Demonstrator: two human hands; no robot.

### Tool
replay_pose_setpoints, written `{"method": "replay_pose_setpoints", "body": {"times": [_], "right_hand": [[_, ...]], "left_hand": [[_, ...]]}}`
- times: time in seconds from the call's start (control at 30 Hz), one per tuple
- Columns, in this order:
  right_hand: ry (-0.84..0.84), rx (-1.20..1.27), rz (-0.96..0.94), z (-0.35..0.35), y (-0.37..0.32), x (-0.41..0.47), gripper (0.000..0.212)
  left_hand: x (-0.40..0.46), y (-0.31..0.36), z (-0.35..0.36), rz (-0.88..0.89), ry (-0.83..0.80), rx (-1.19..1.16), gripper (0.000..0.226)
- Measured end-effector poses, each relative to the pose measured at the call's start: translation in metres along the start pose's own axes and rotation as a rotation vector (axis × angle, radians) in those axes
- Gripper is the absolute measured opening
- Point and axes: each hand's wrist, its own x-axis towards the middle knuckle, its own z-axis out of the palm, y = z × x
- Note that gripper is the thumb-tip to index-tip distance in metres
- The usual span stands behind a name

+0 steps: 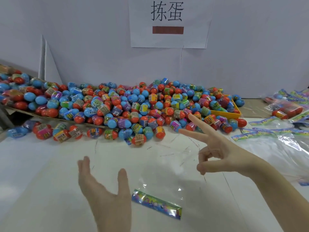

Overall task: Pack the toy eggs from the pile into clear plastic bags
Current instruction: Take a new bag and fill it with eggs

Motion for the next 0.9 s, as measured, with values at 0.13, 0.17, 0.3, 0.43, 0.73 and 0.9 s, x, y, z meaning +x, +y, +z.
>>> {"method": "replay_pose_setpoints", "body": {"times": [0.13,0.17,0.3,0.43,0.73,0.9], "right_hand": [[-0.119,0.159,-0.167,0.002,-0.006,-0.004,0.104],[-0.144,0.190,-0.204,0.002,-0.008,-0.004,0.103],[-0.088,0.187,-0.201,0.000,-0.008,-0.009,0.098],[0.253,0.032,0.009,-0.008,-0.008,-0.020,0.082],[0.601,-0.580,0.061,0.008,0.019,-0.027,0.040],[0.537,-0.814,0.028,0.035,0.026,-0.012,0.047]], "left_hand": [[-0.011,0.023,0.027,0.342,-0.525,0.157,0.032],[-0.012,0.031,0.036,0.313,-0.716,0.203,0.036],[-0.011,0.044,0.060,0.181,-1.096,0.131,0.026],[-0.007,0.039,0.058,0.109,-1.022,0.008,0.033],[0.092,0.001,-0.014,0.001,-0.434,0.952,0.062],[0.109,-0.014,-0.037,0.253,-0.476,1.635,0.085]]}}
